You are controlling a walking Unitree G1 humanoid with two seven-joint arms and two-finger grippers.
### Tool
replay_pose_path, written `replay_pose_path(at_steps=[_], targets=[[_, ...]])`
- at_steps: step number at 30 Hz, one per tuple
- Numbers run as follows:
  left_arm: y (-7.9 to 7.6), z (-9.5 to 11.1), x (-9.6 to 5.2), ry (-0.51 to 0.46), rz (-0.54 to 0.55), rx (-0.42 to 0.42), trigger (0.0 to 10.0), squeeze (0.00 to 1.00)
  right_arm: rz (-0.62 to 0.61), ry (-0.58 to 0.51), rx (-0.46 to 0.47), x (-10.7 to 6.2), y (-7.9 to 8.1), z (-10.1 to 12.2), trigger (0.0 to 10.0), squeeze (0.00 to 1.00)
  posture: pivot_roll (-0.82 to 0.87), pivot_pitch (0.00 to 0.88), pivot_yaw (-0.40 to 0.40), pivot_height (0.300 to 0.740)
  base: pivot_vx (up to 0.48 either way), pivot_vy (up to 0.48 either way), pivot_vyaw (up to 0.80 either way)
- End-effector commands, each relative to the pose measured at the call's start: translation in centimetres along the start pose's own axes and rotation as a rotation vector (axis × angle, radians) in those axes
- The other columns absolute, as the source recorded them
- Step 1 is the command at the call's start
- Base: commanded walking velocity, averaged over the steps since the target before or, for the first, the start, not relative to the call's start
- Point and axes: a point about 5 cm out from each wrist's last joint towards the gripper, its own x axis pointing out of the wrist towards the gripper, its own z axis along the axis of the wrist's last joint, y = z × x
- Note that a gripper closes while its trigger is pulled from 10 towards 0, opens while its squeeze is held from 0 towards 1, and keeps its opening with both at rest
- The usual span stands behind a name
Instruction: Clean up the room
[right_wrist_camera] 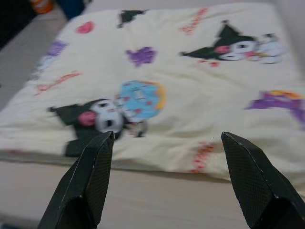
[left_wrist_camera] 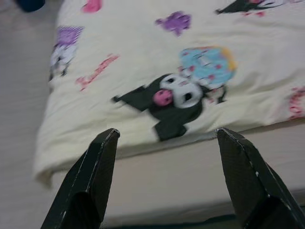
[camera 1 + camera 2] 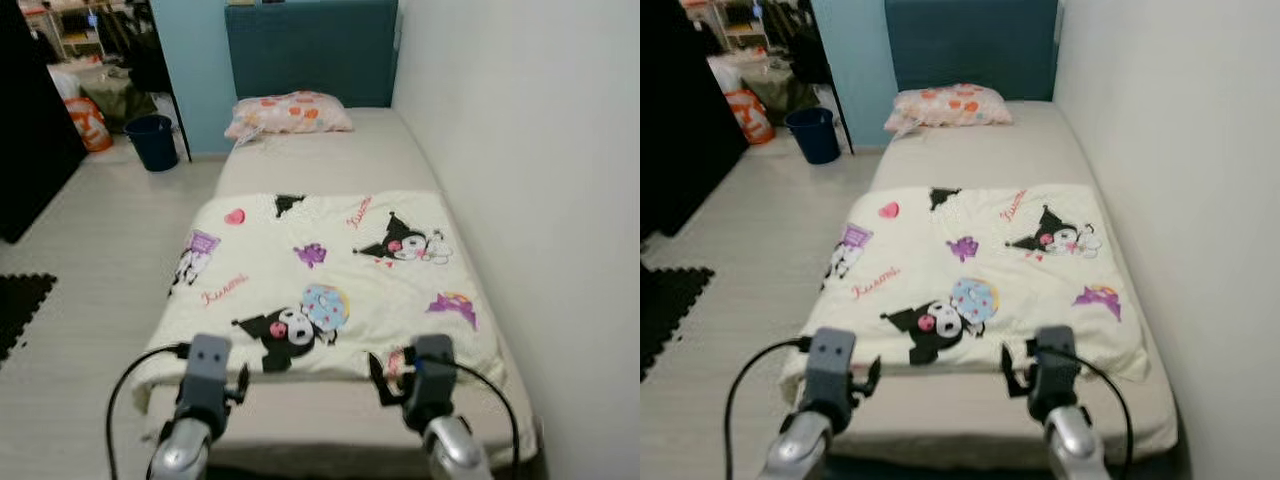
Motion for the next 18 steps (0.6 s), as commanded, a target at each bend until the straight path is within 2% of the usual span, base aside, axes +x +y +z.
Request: replay_pose_path(at_steps=[1, 18], targets=[[0.43, -0.51, -0.25, 0.015, 0.015, 0.003, 10.0, 0.00, 0.008, 0.008, 0.022, -0.20, 0.47, -0.38, 10.0, 0.00, -0.07, 0.125, 0.016, 0.740, 0.000, 0.000, 0.00], [0.78, -0.67, -0.32, 0.020, 0.026, -0.002, 10.0, 0.00, -0.001, 0.001, 0.000, -0.18, 0.53, -0.28, 10.0, 0.00, -0.07, 0.128, 0.016, 0.740, 0.000, 0.000, 0.00]])
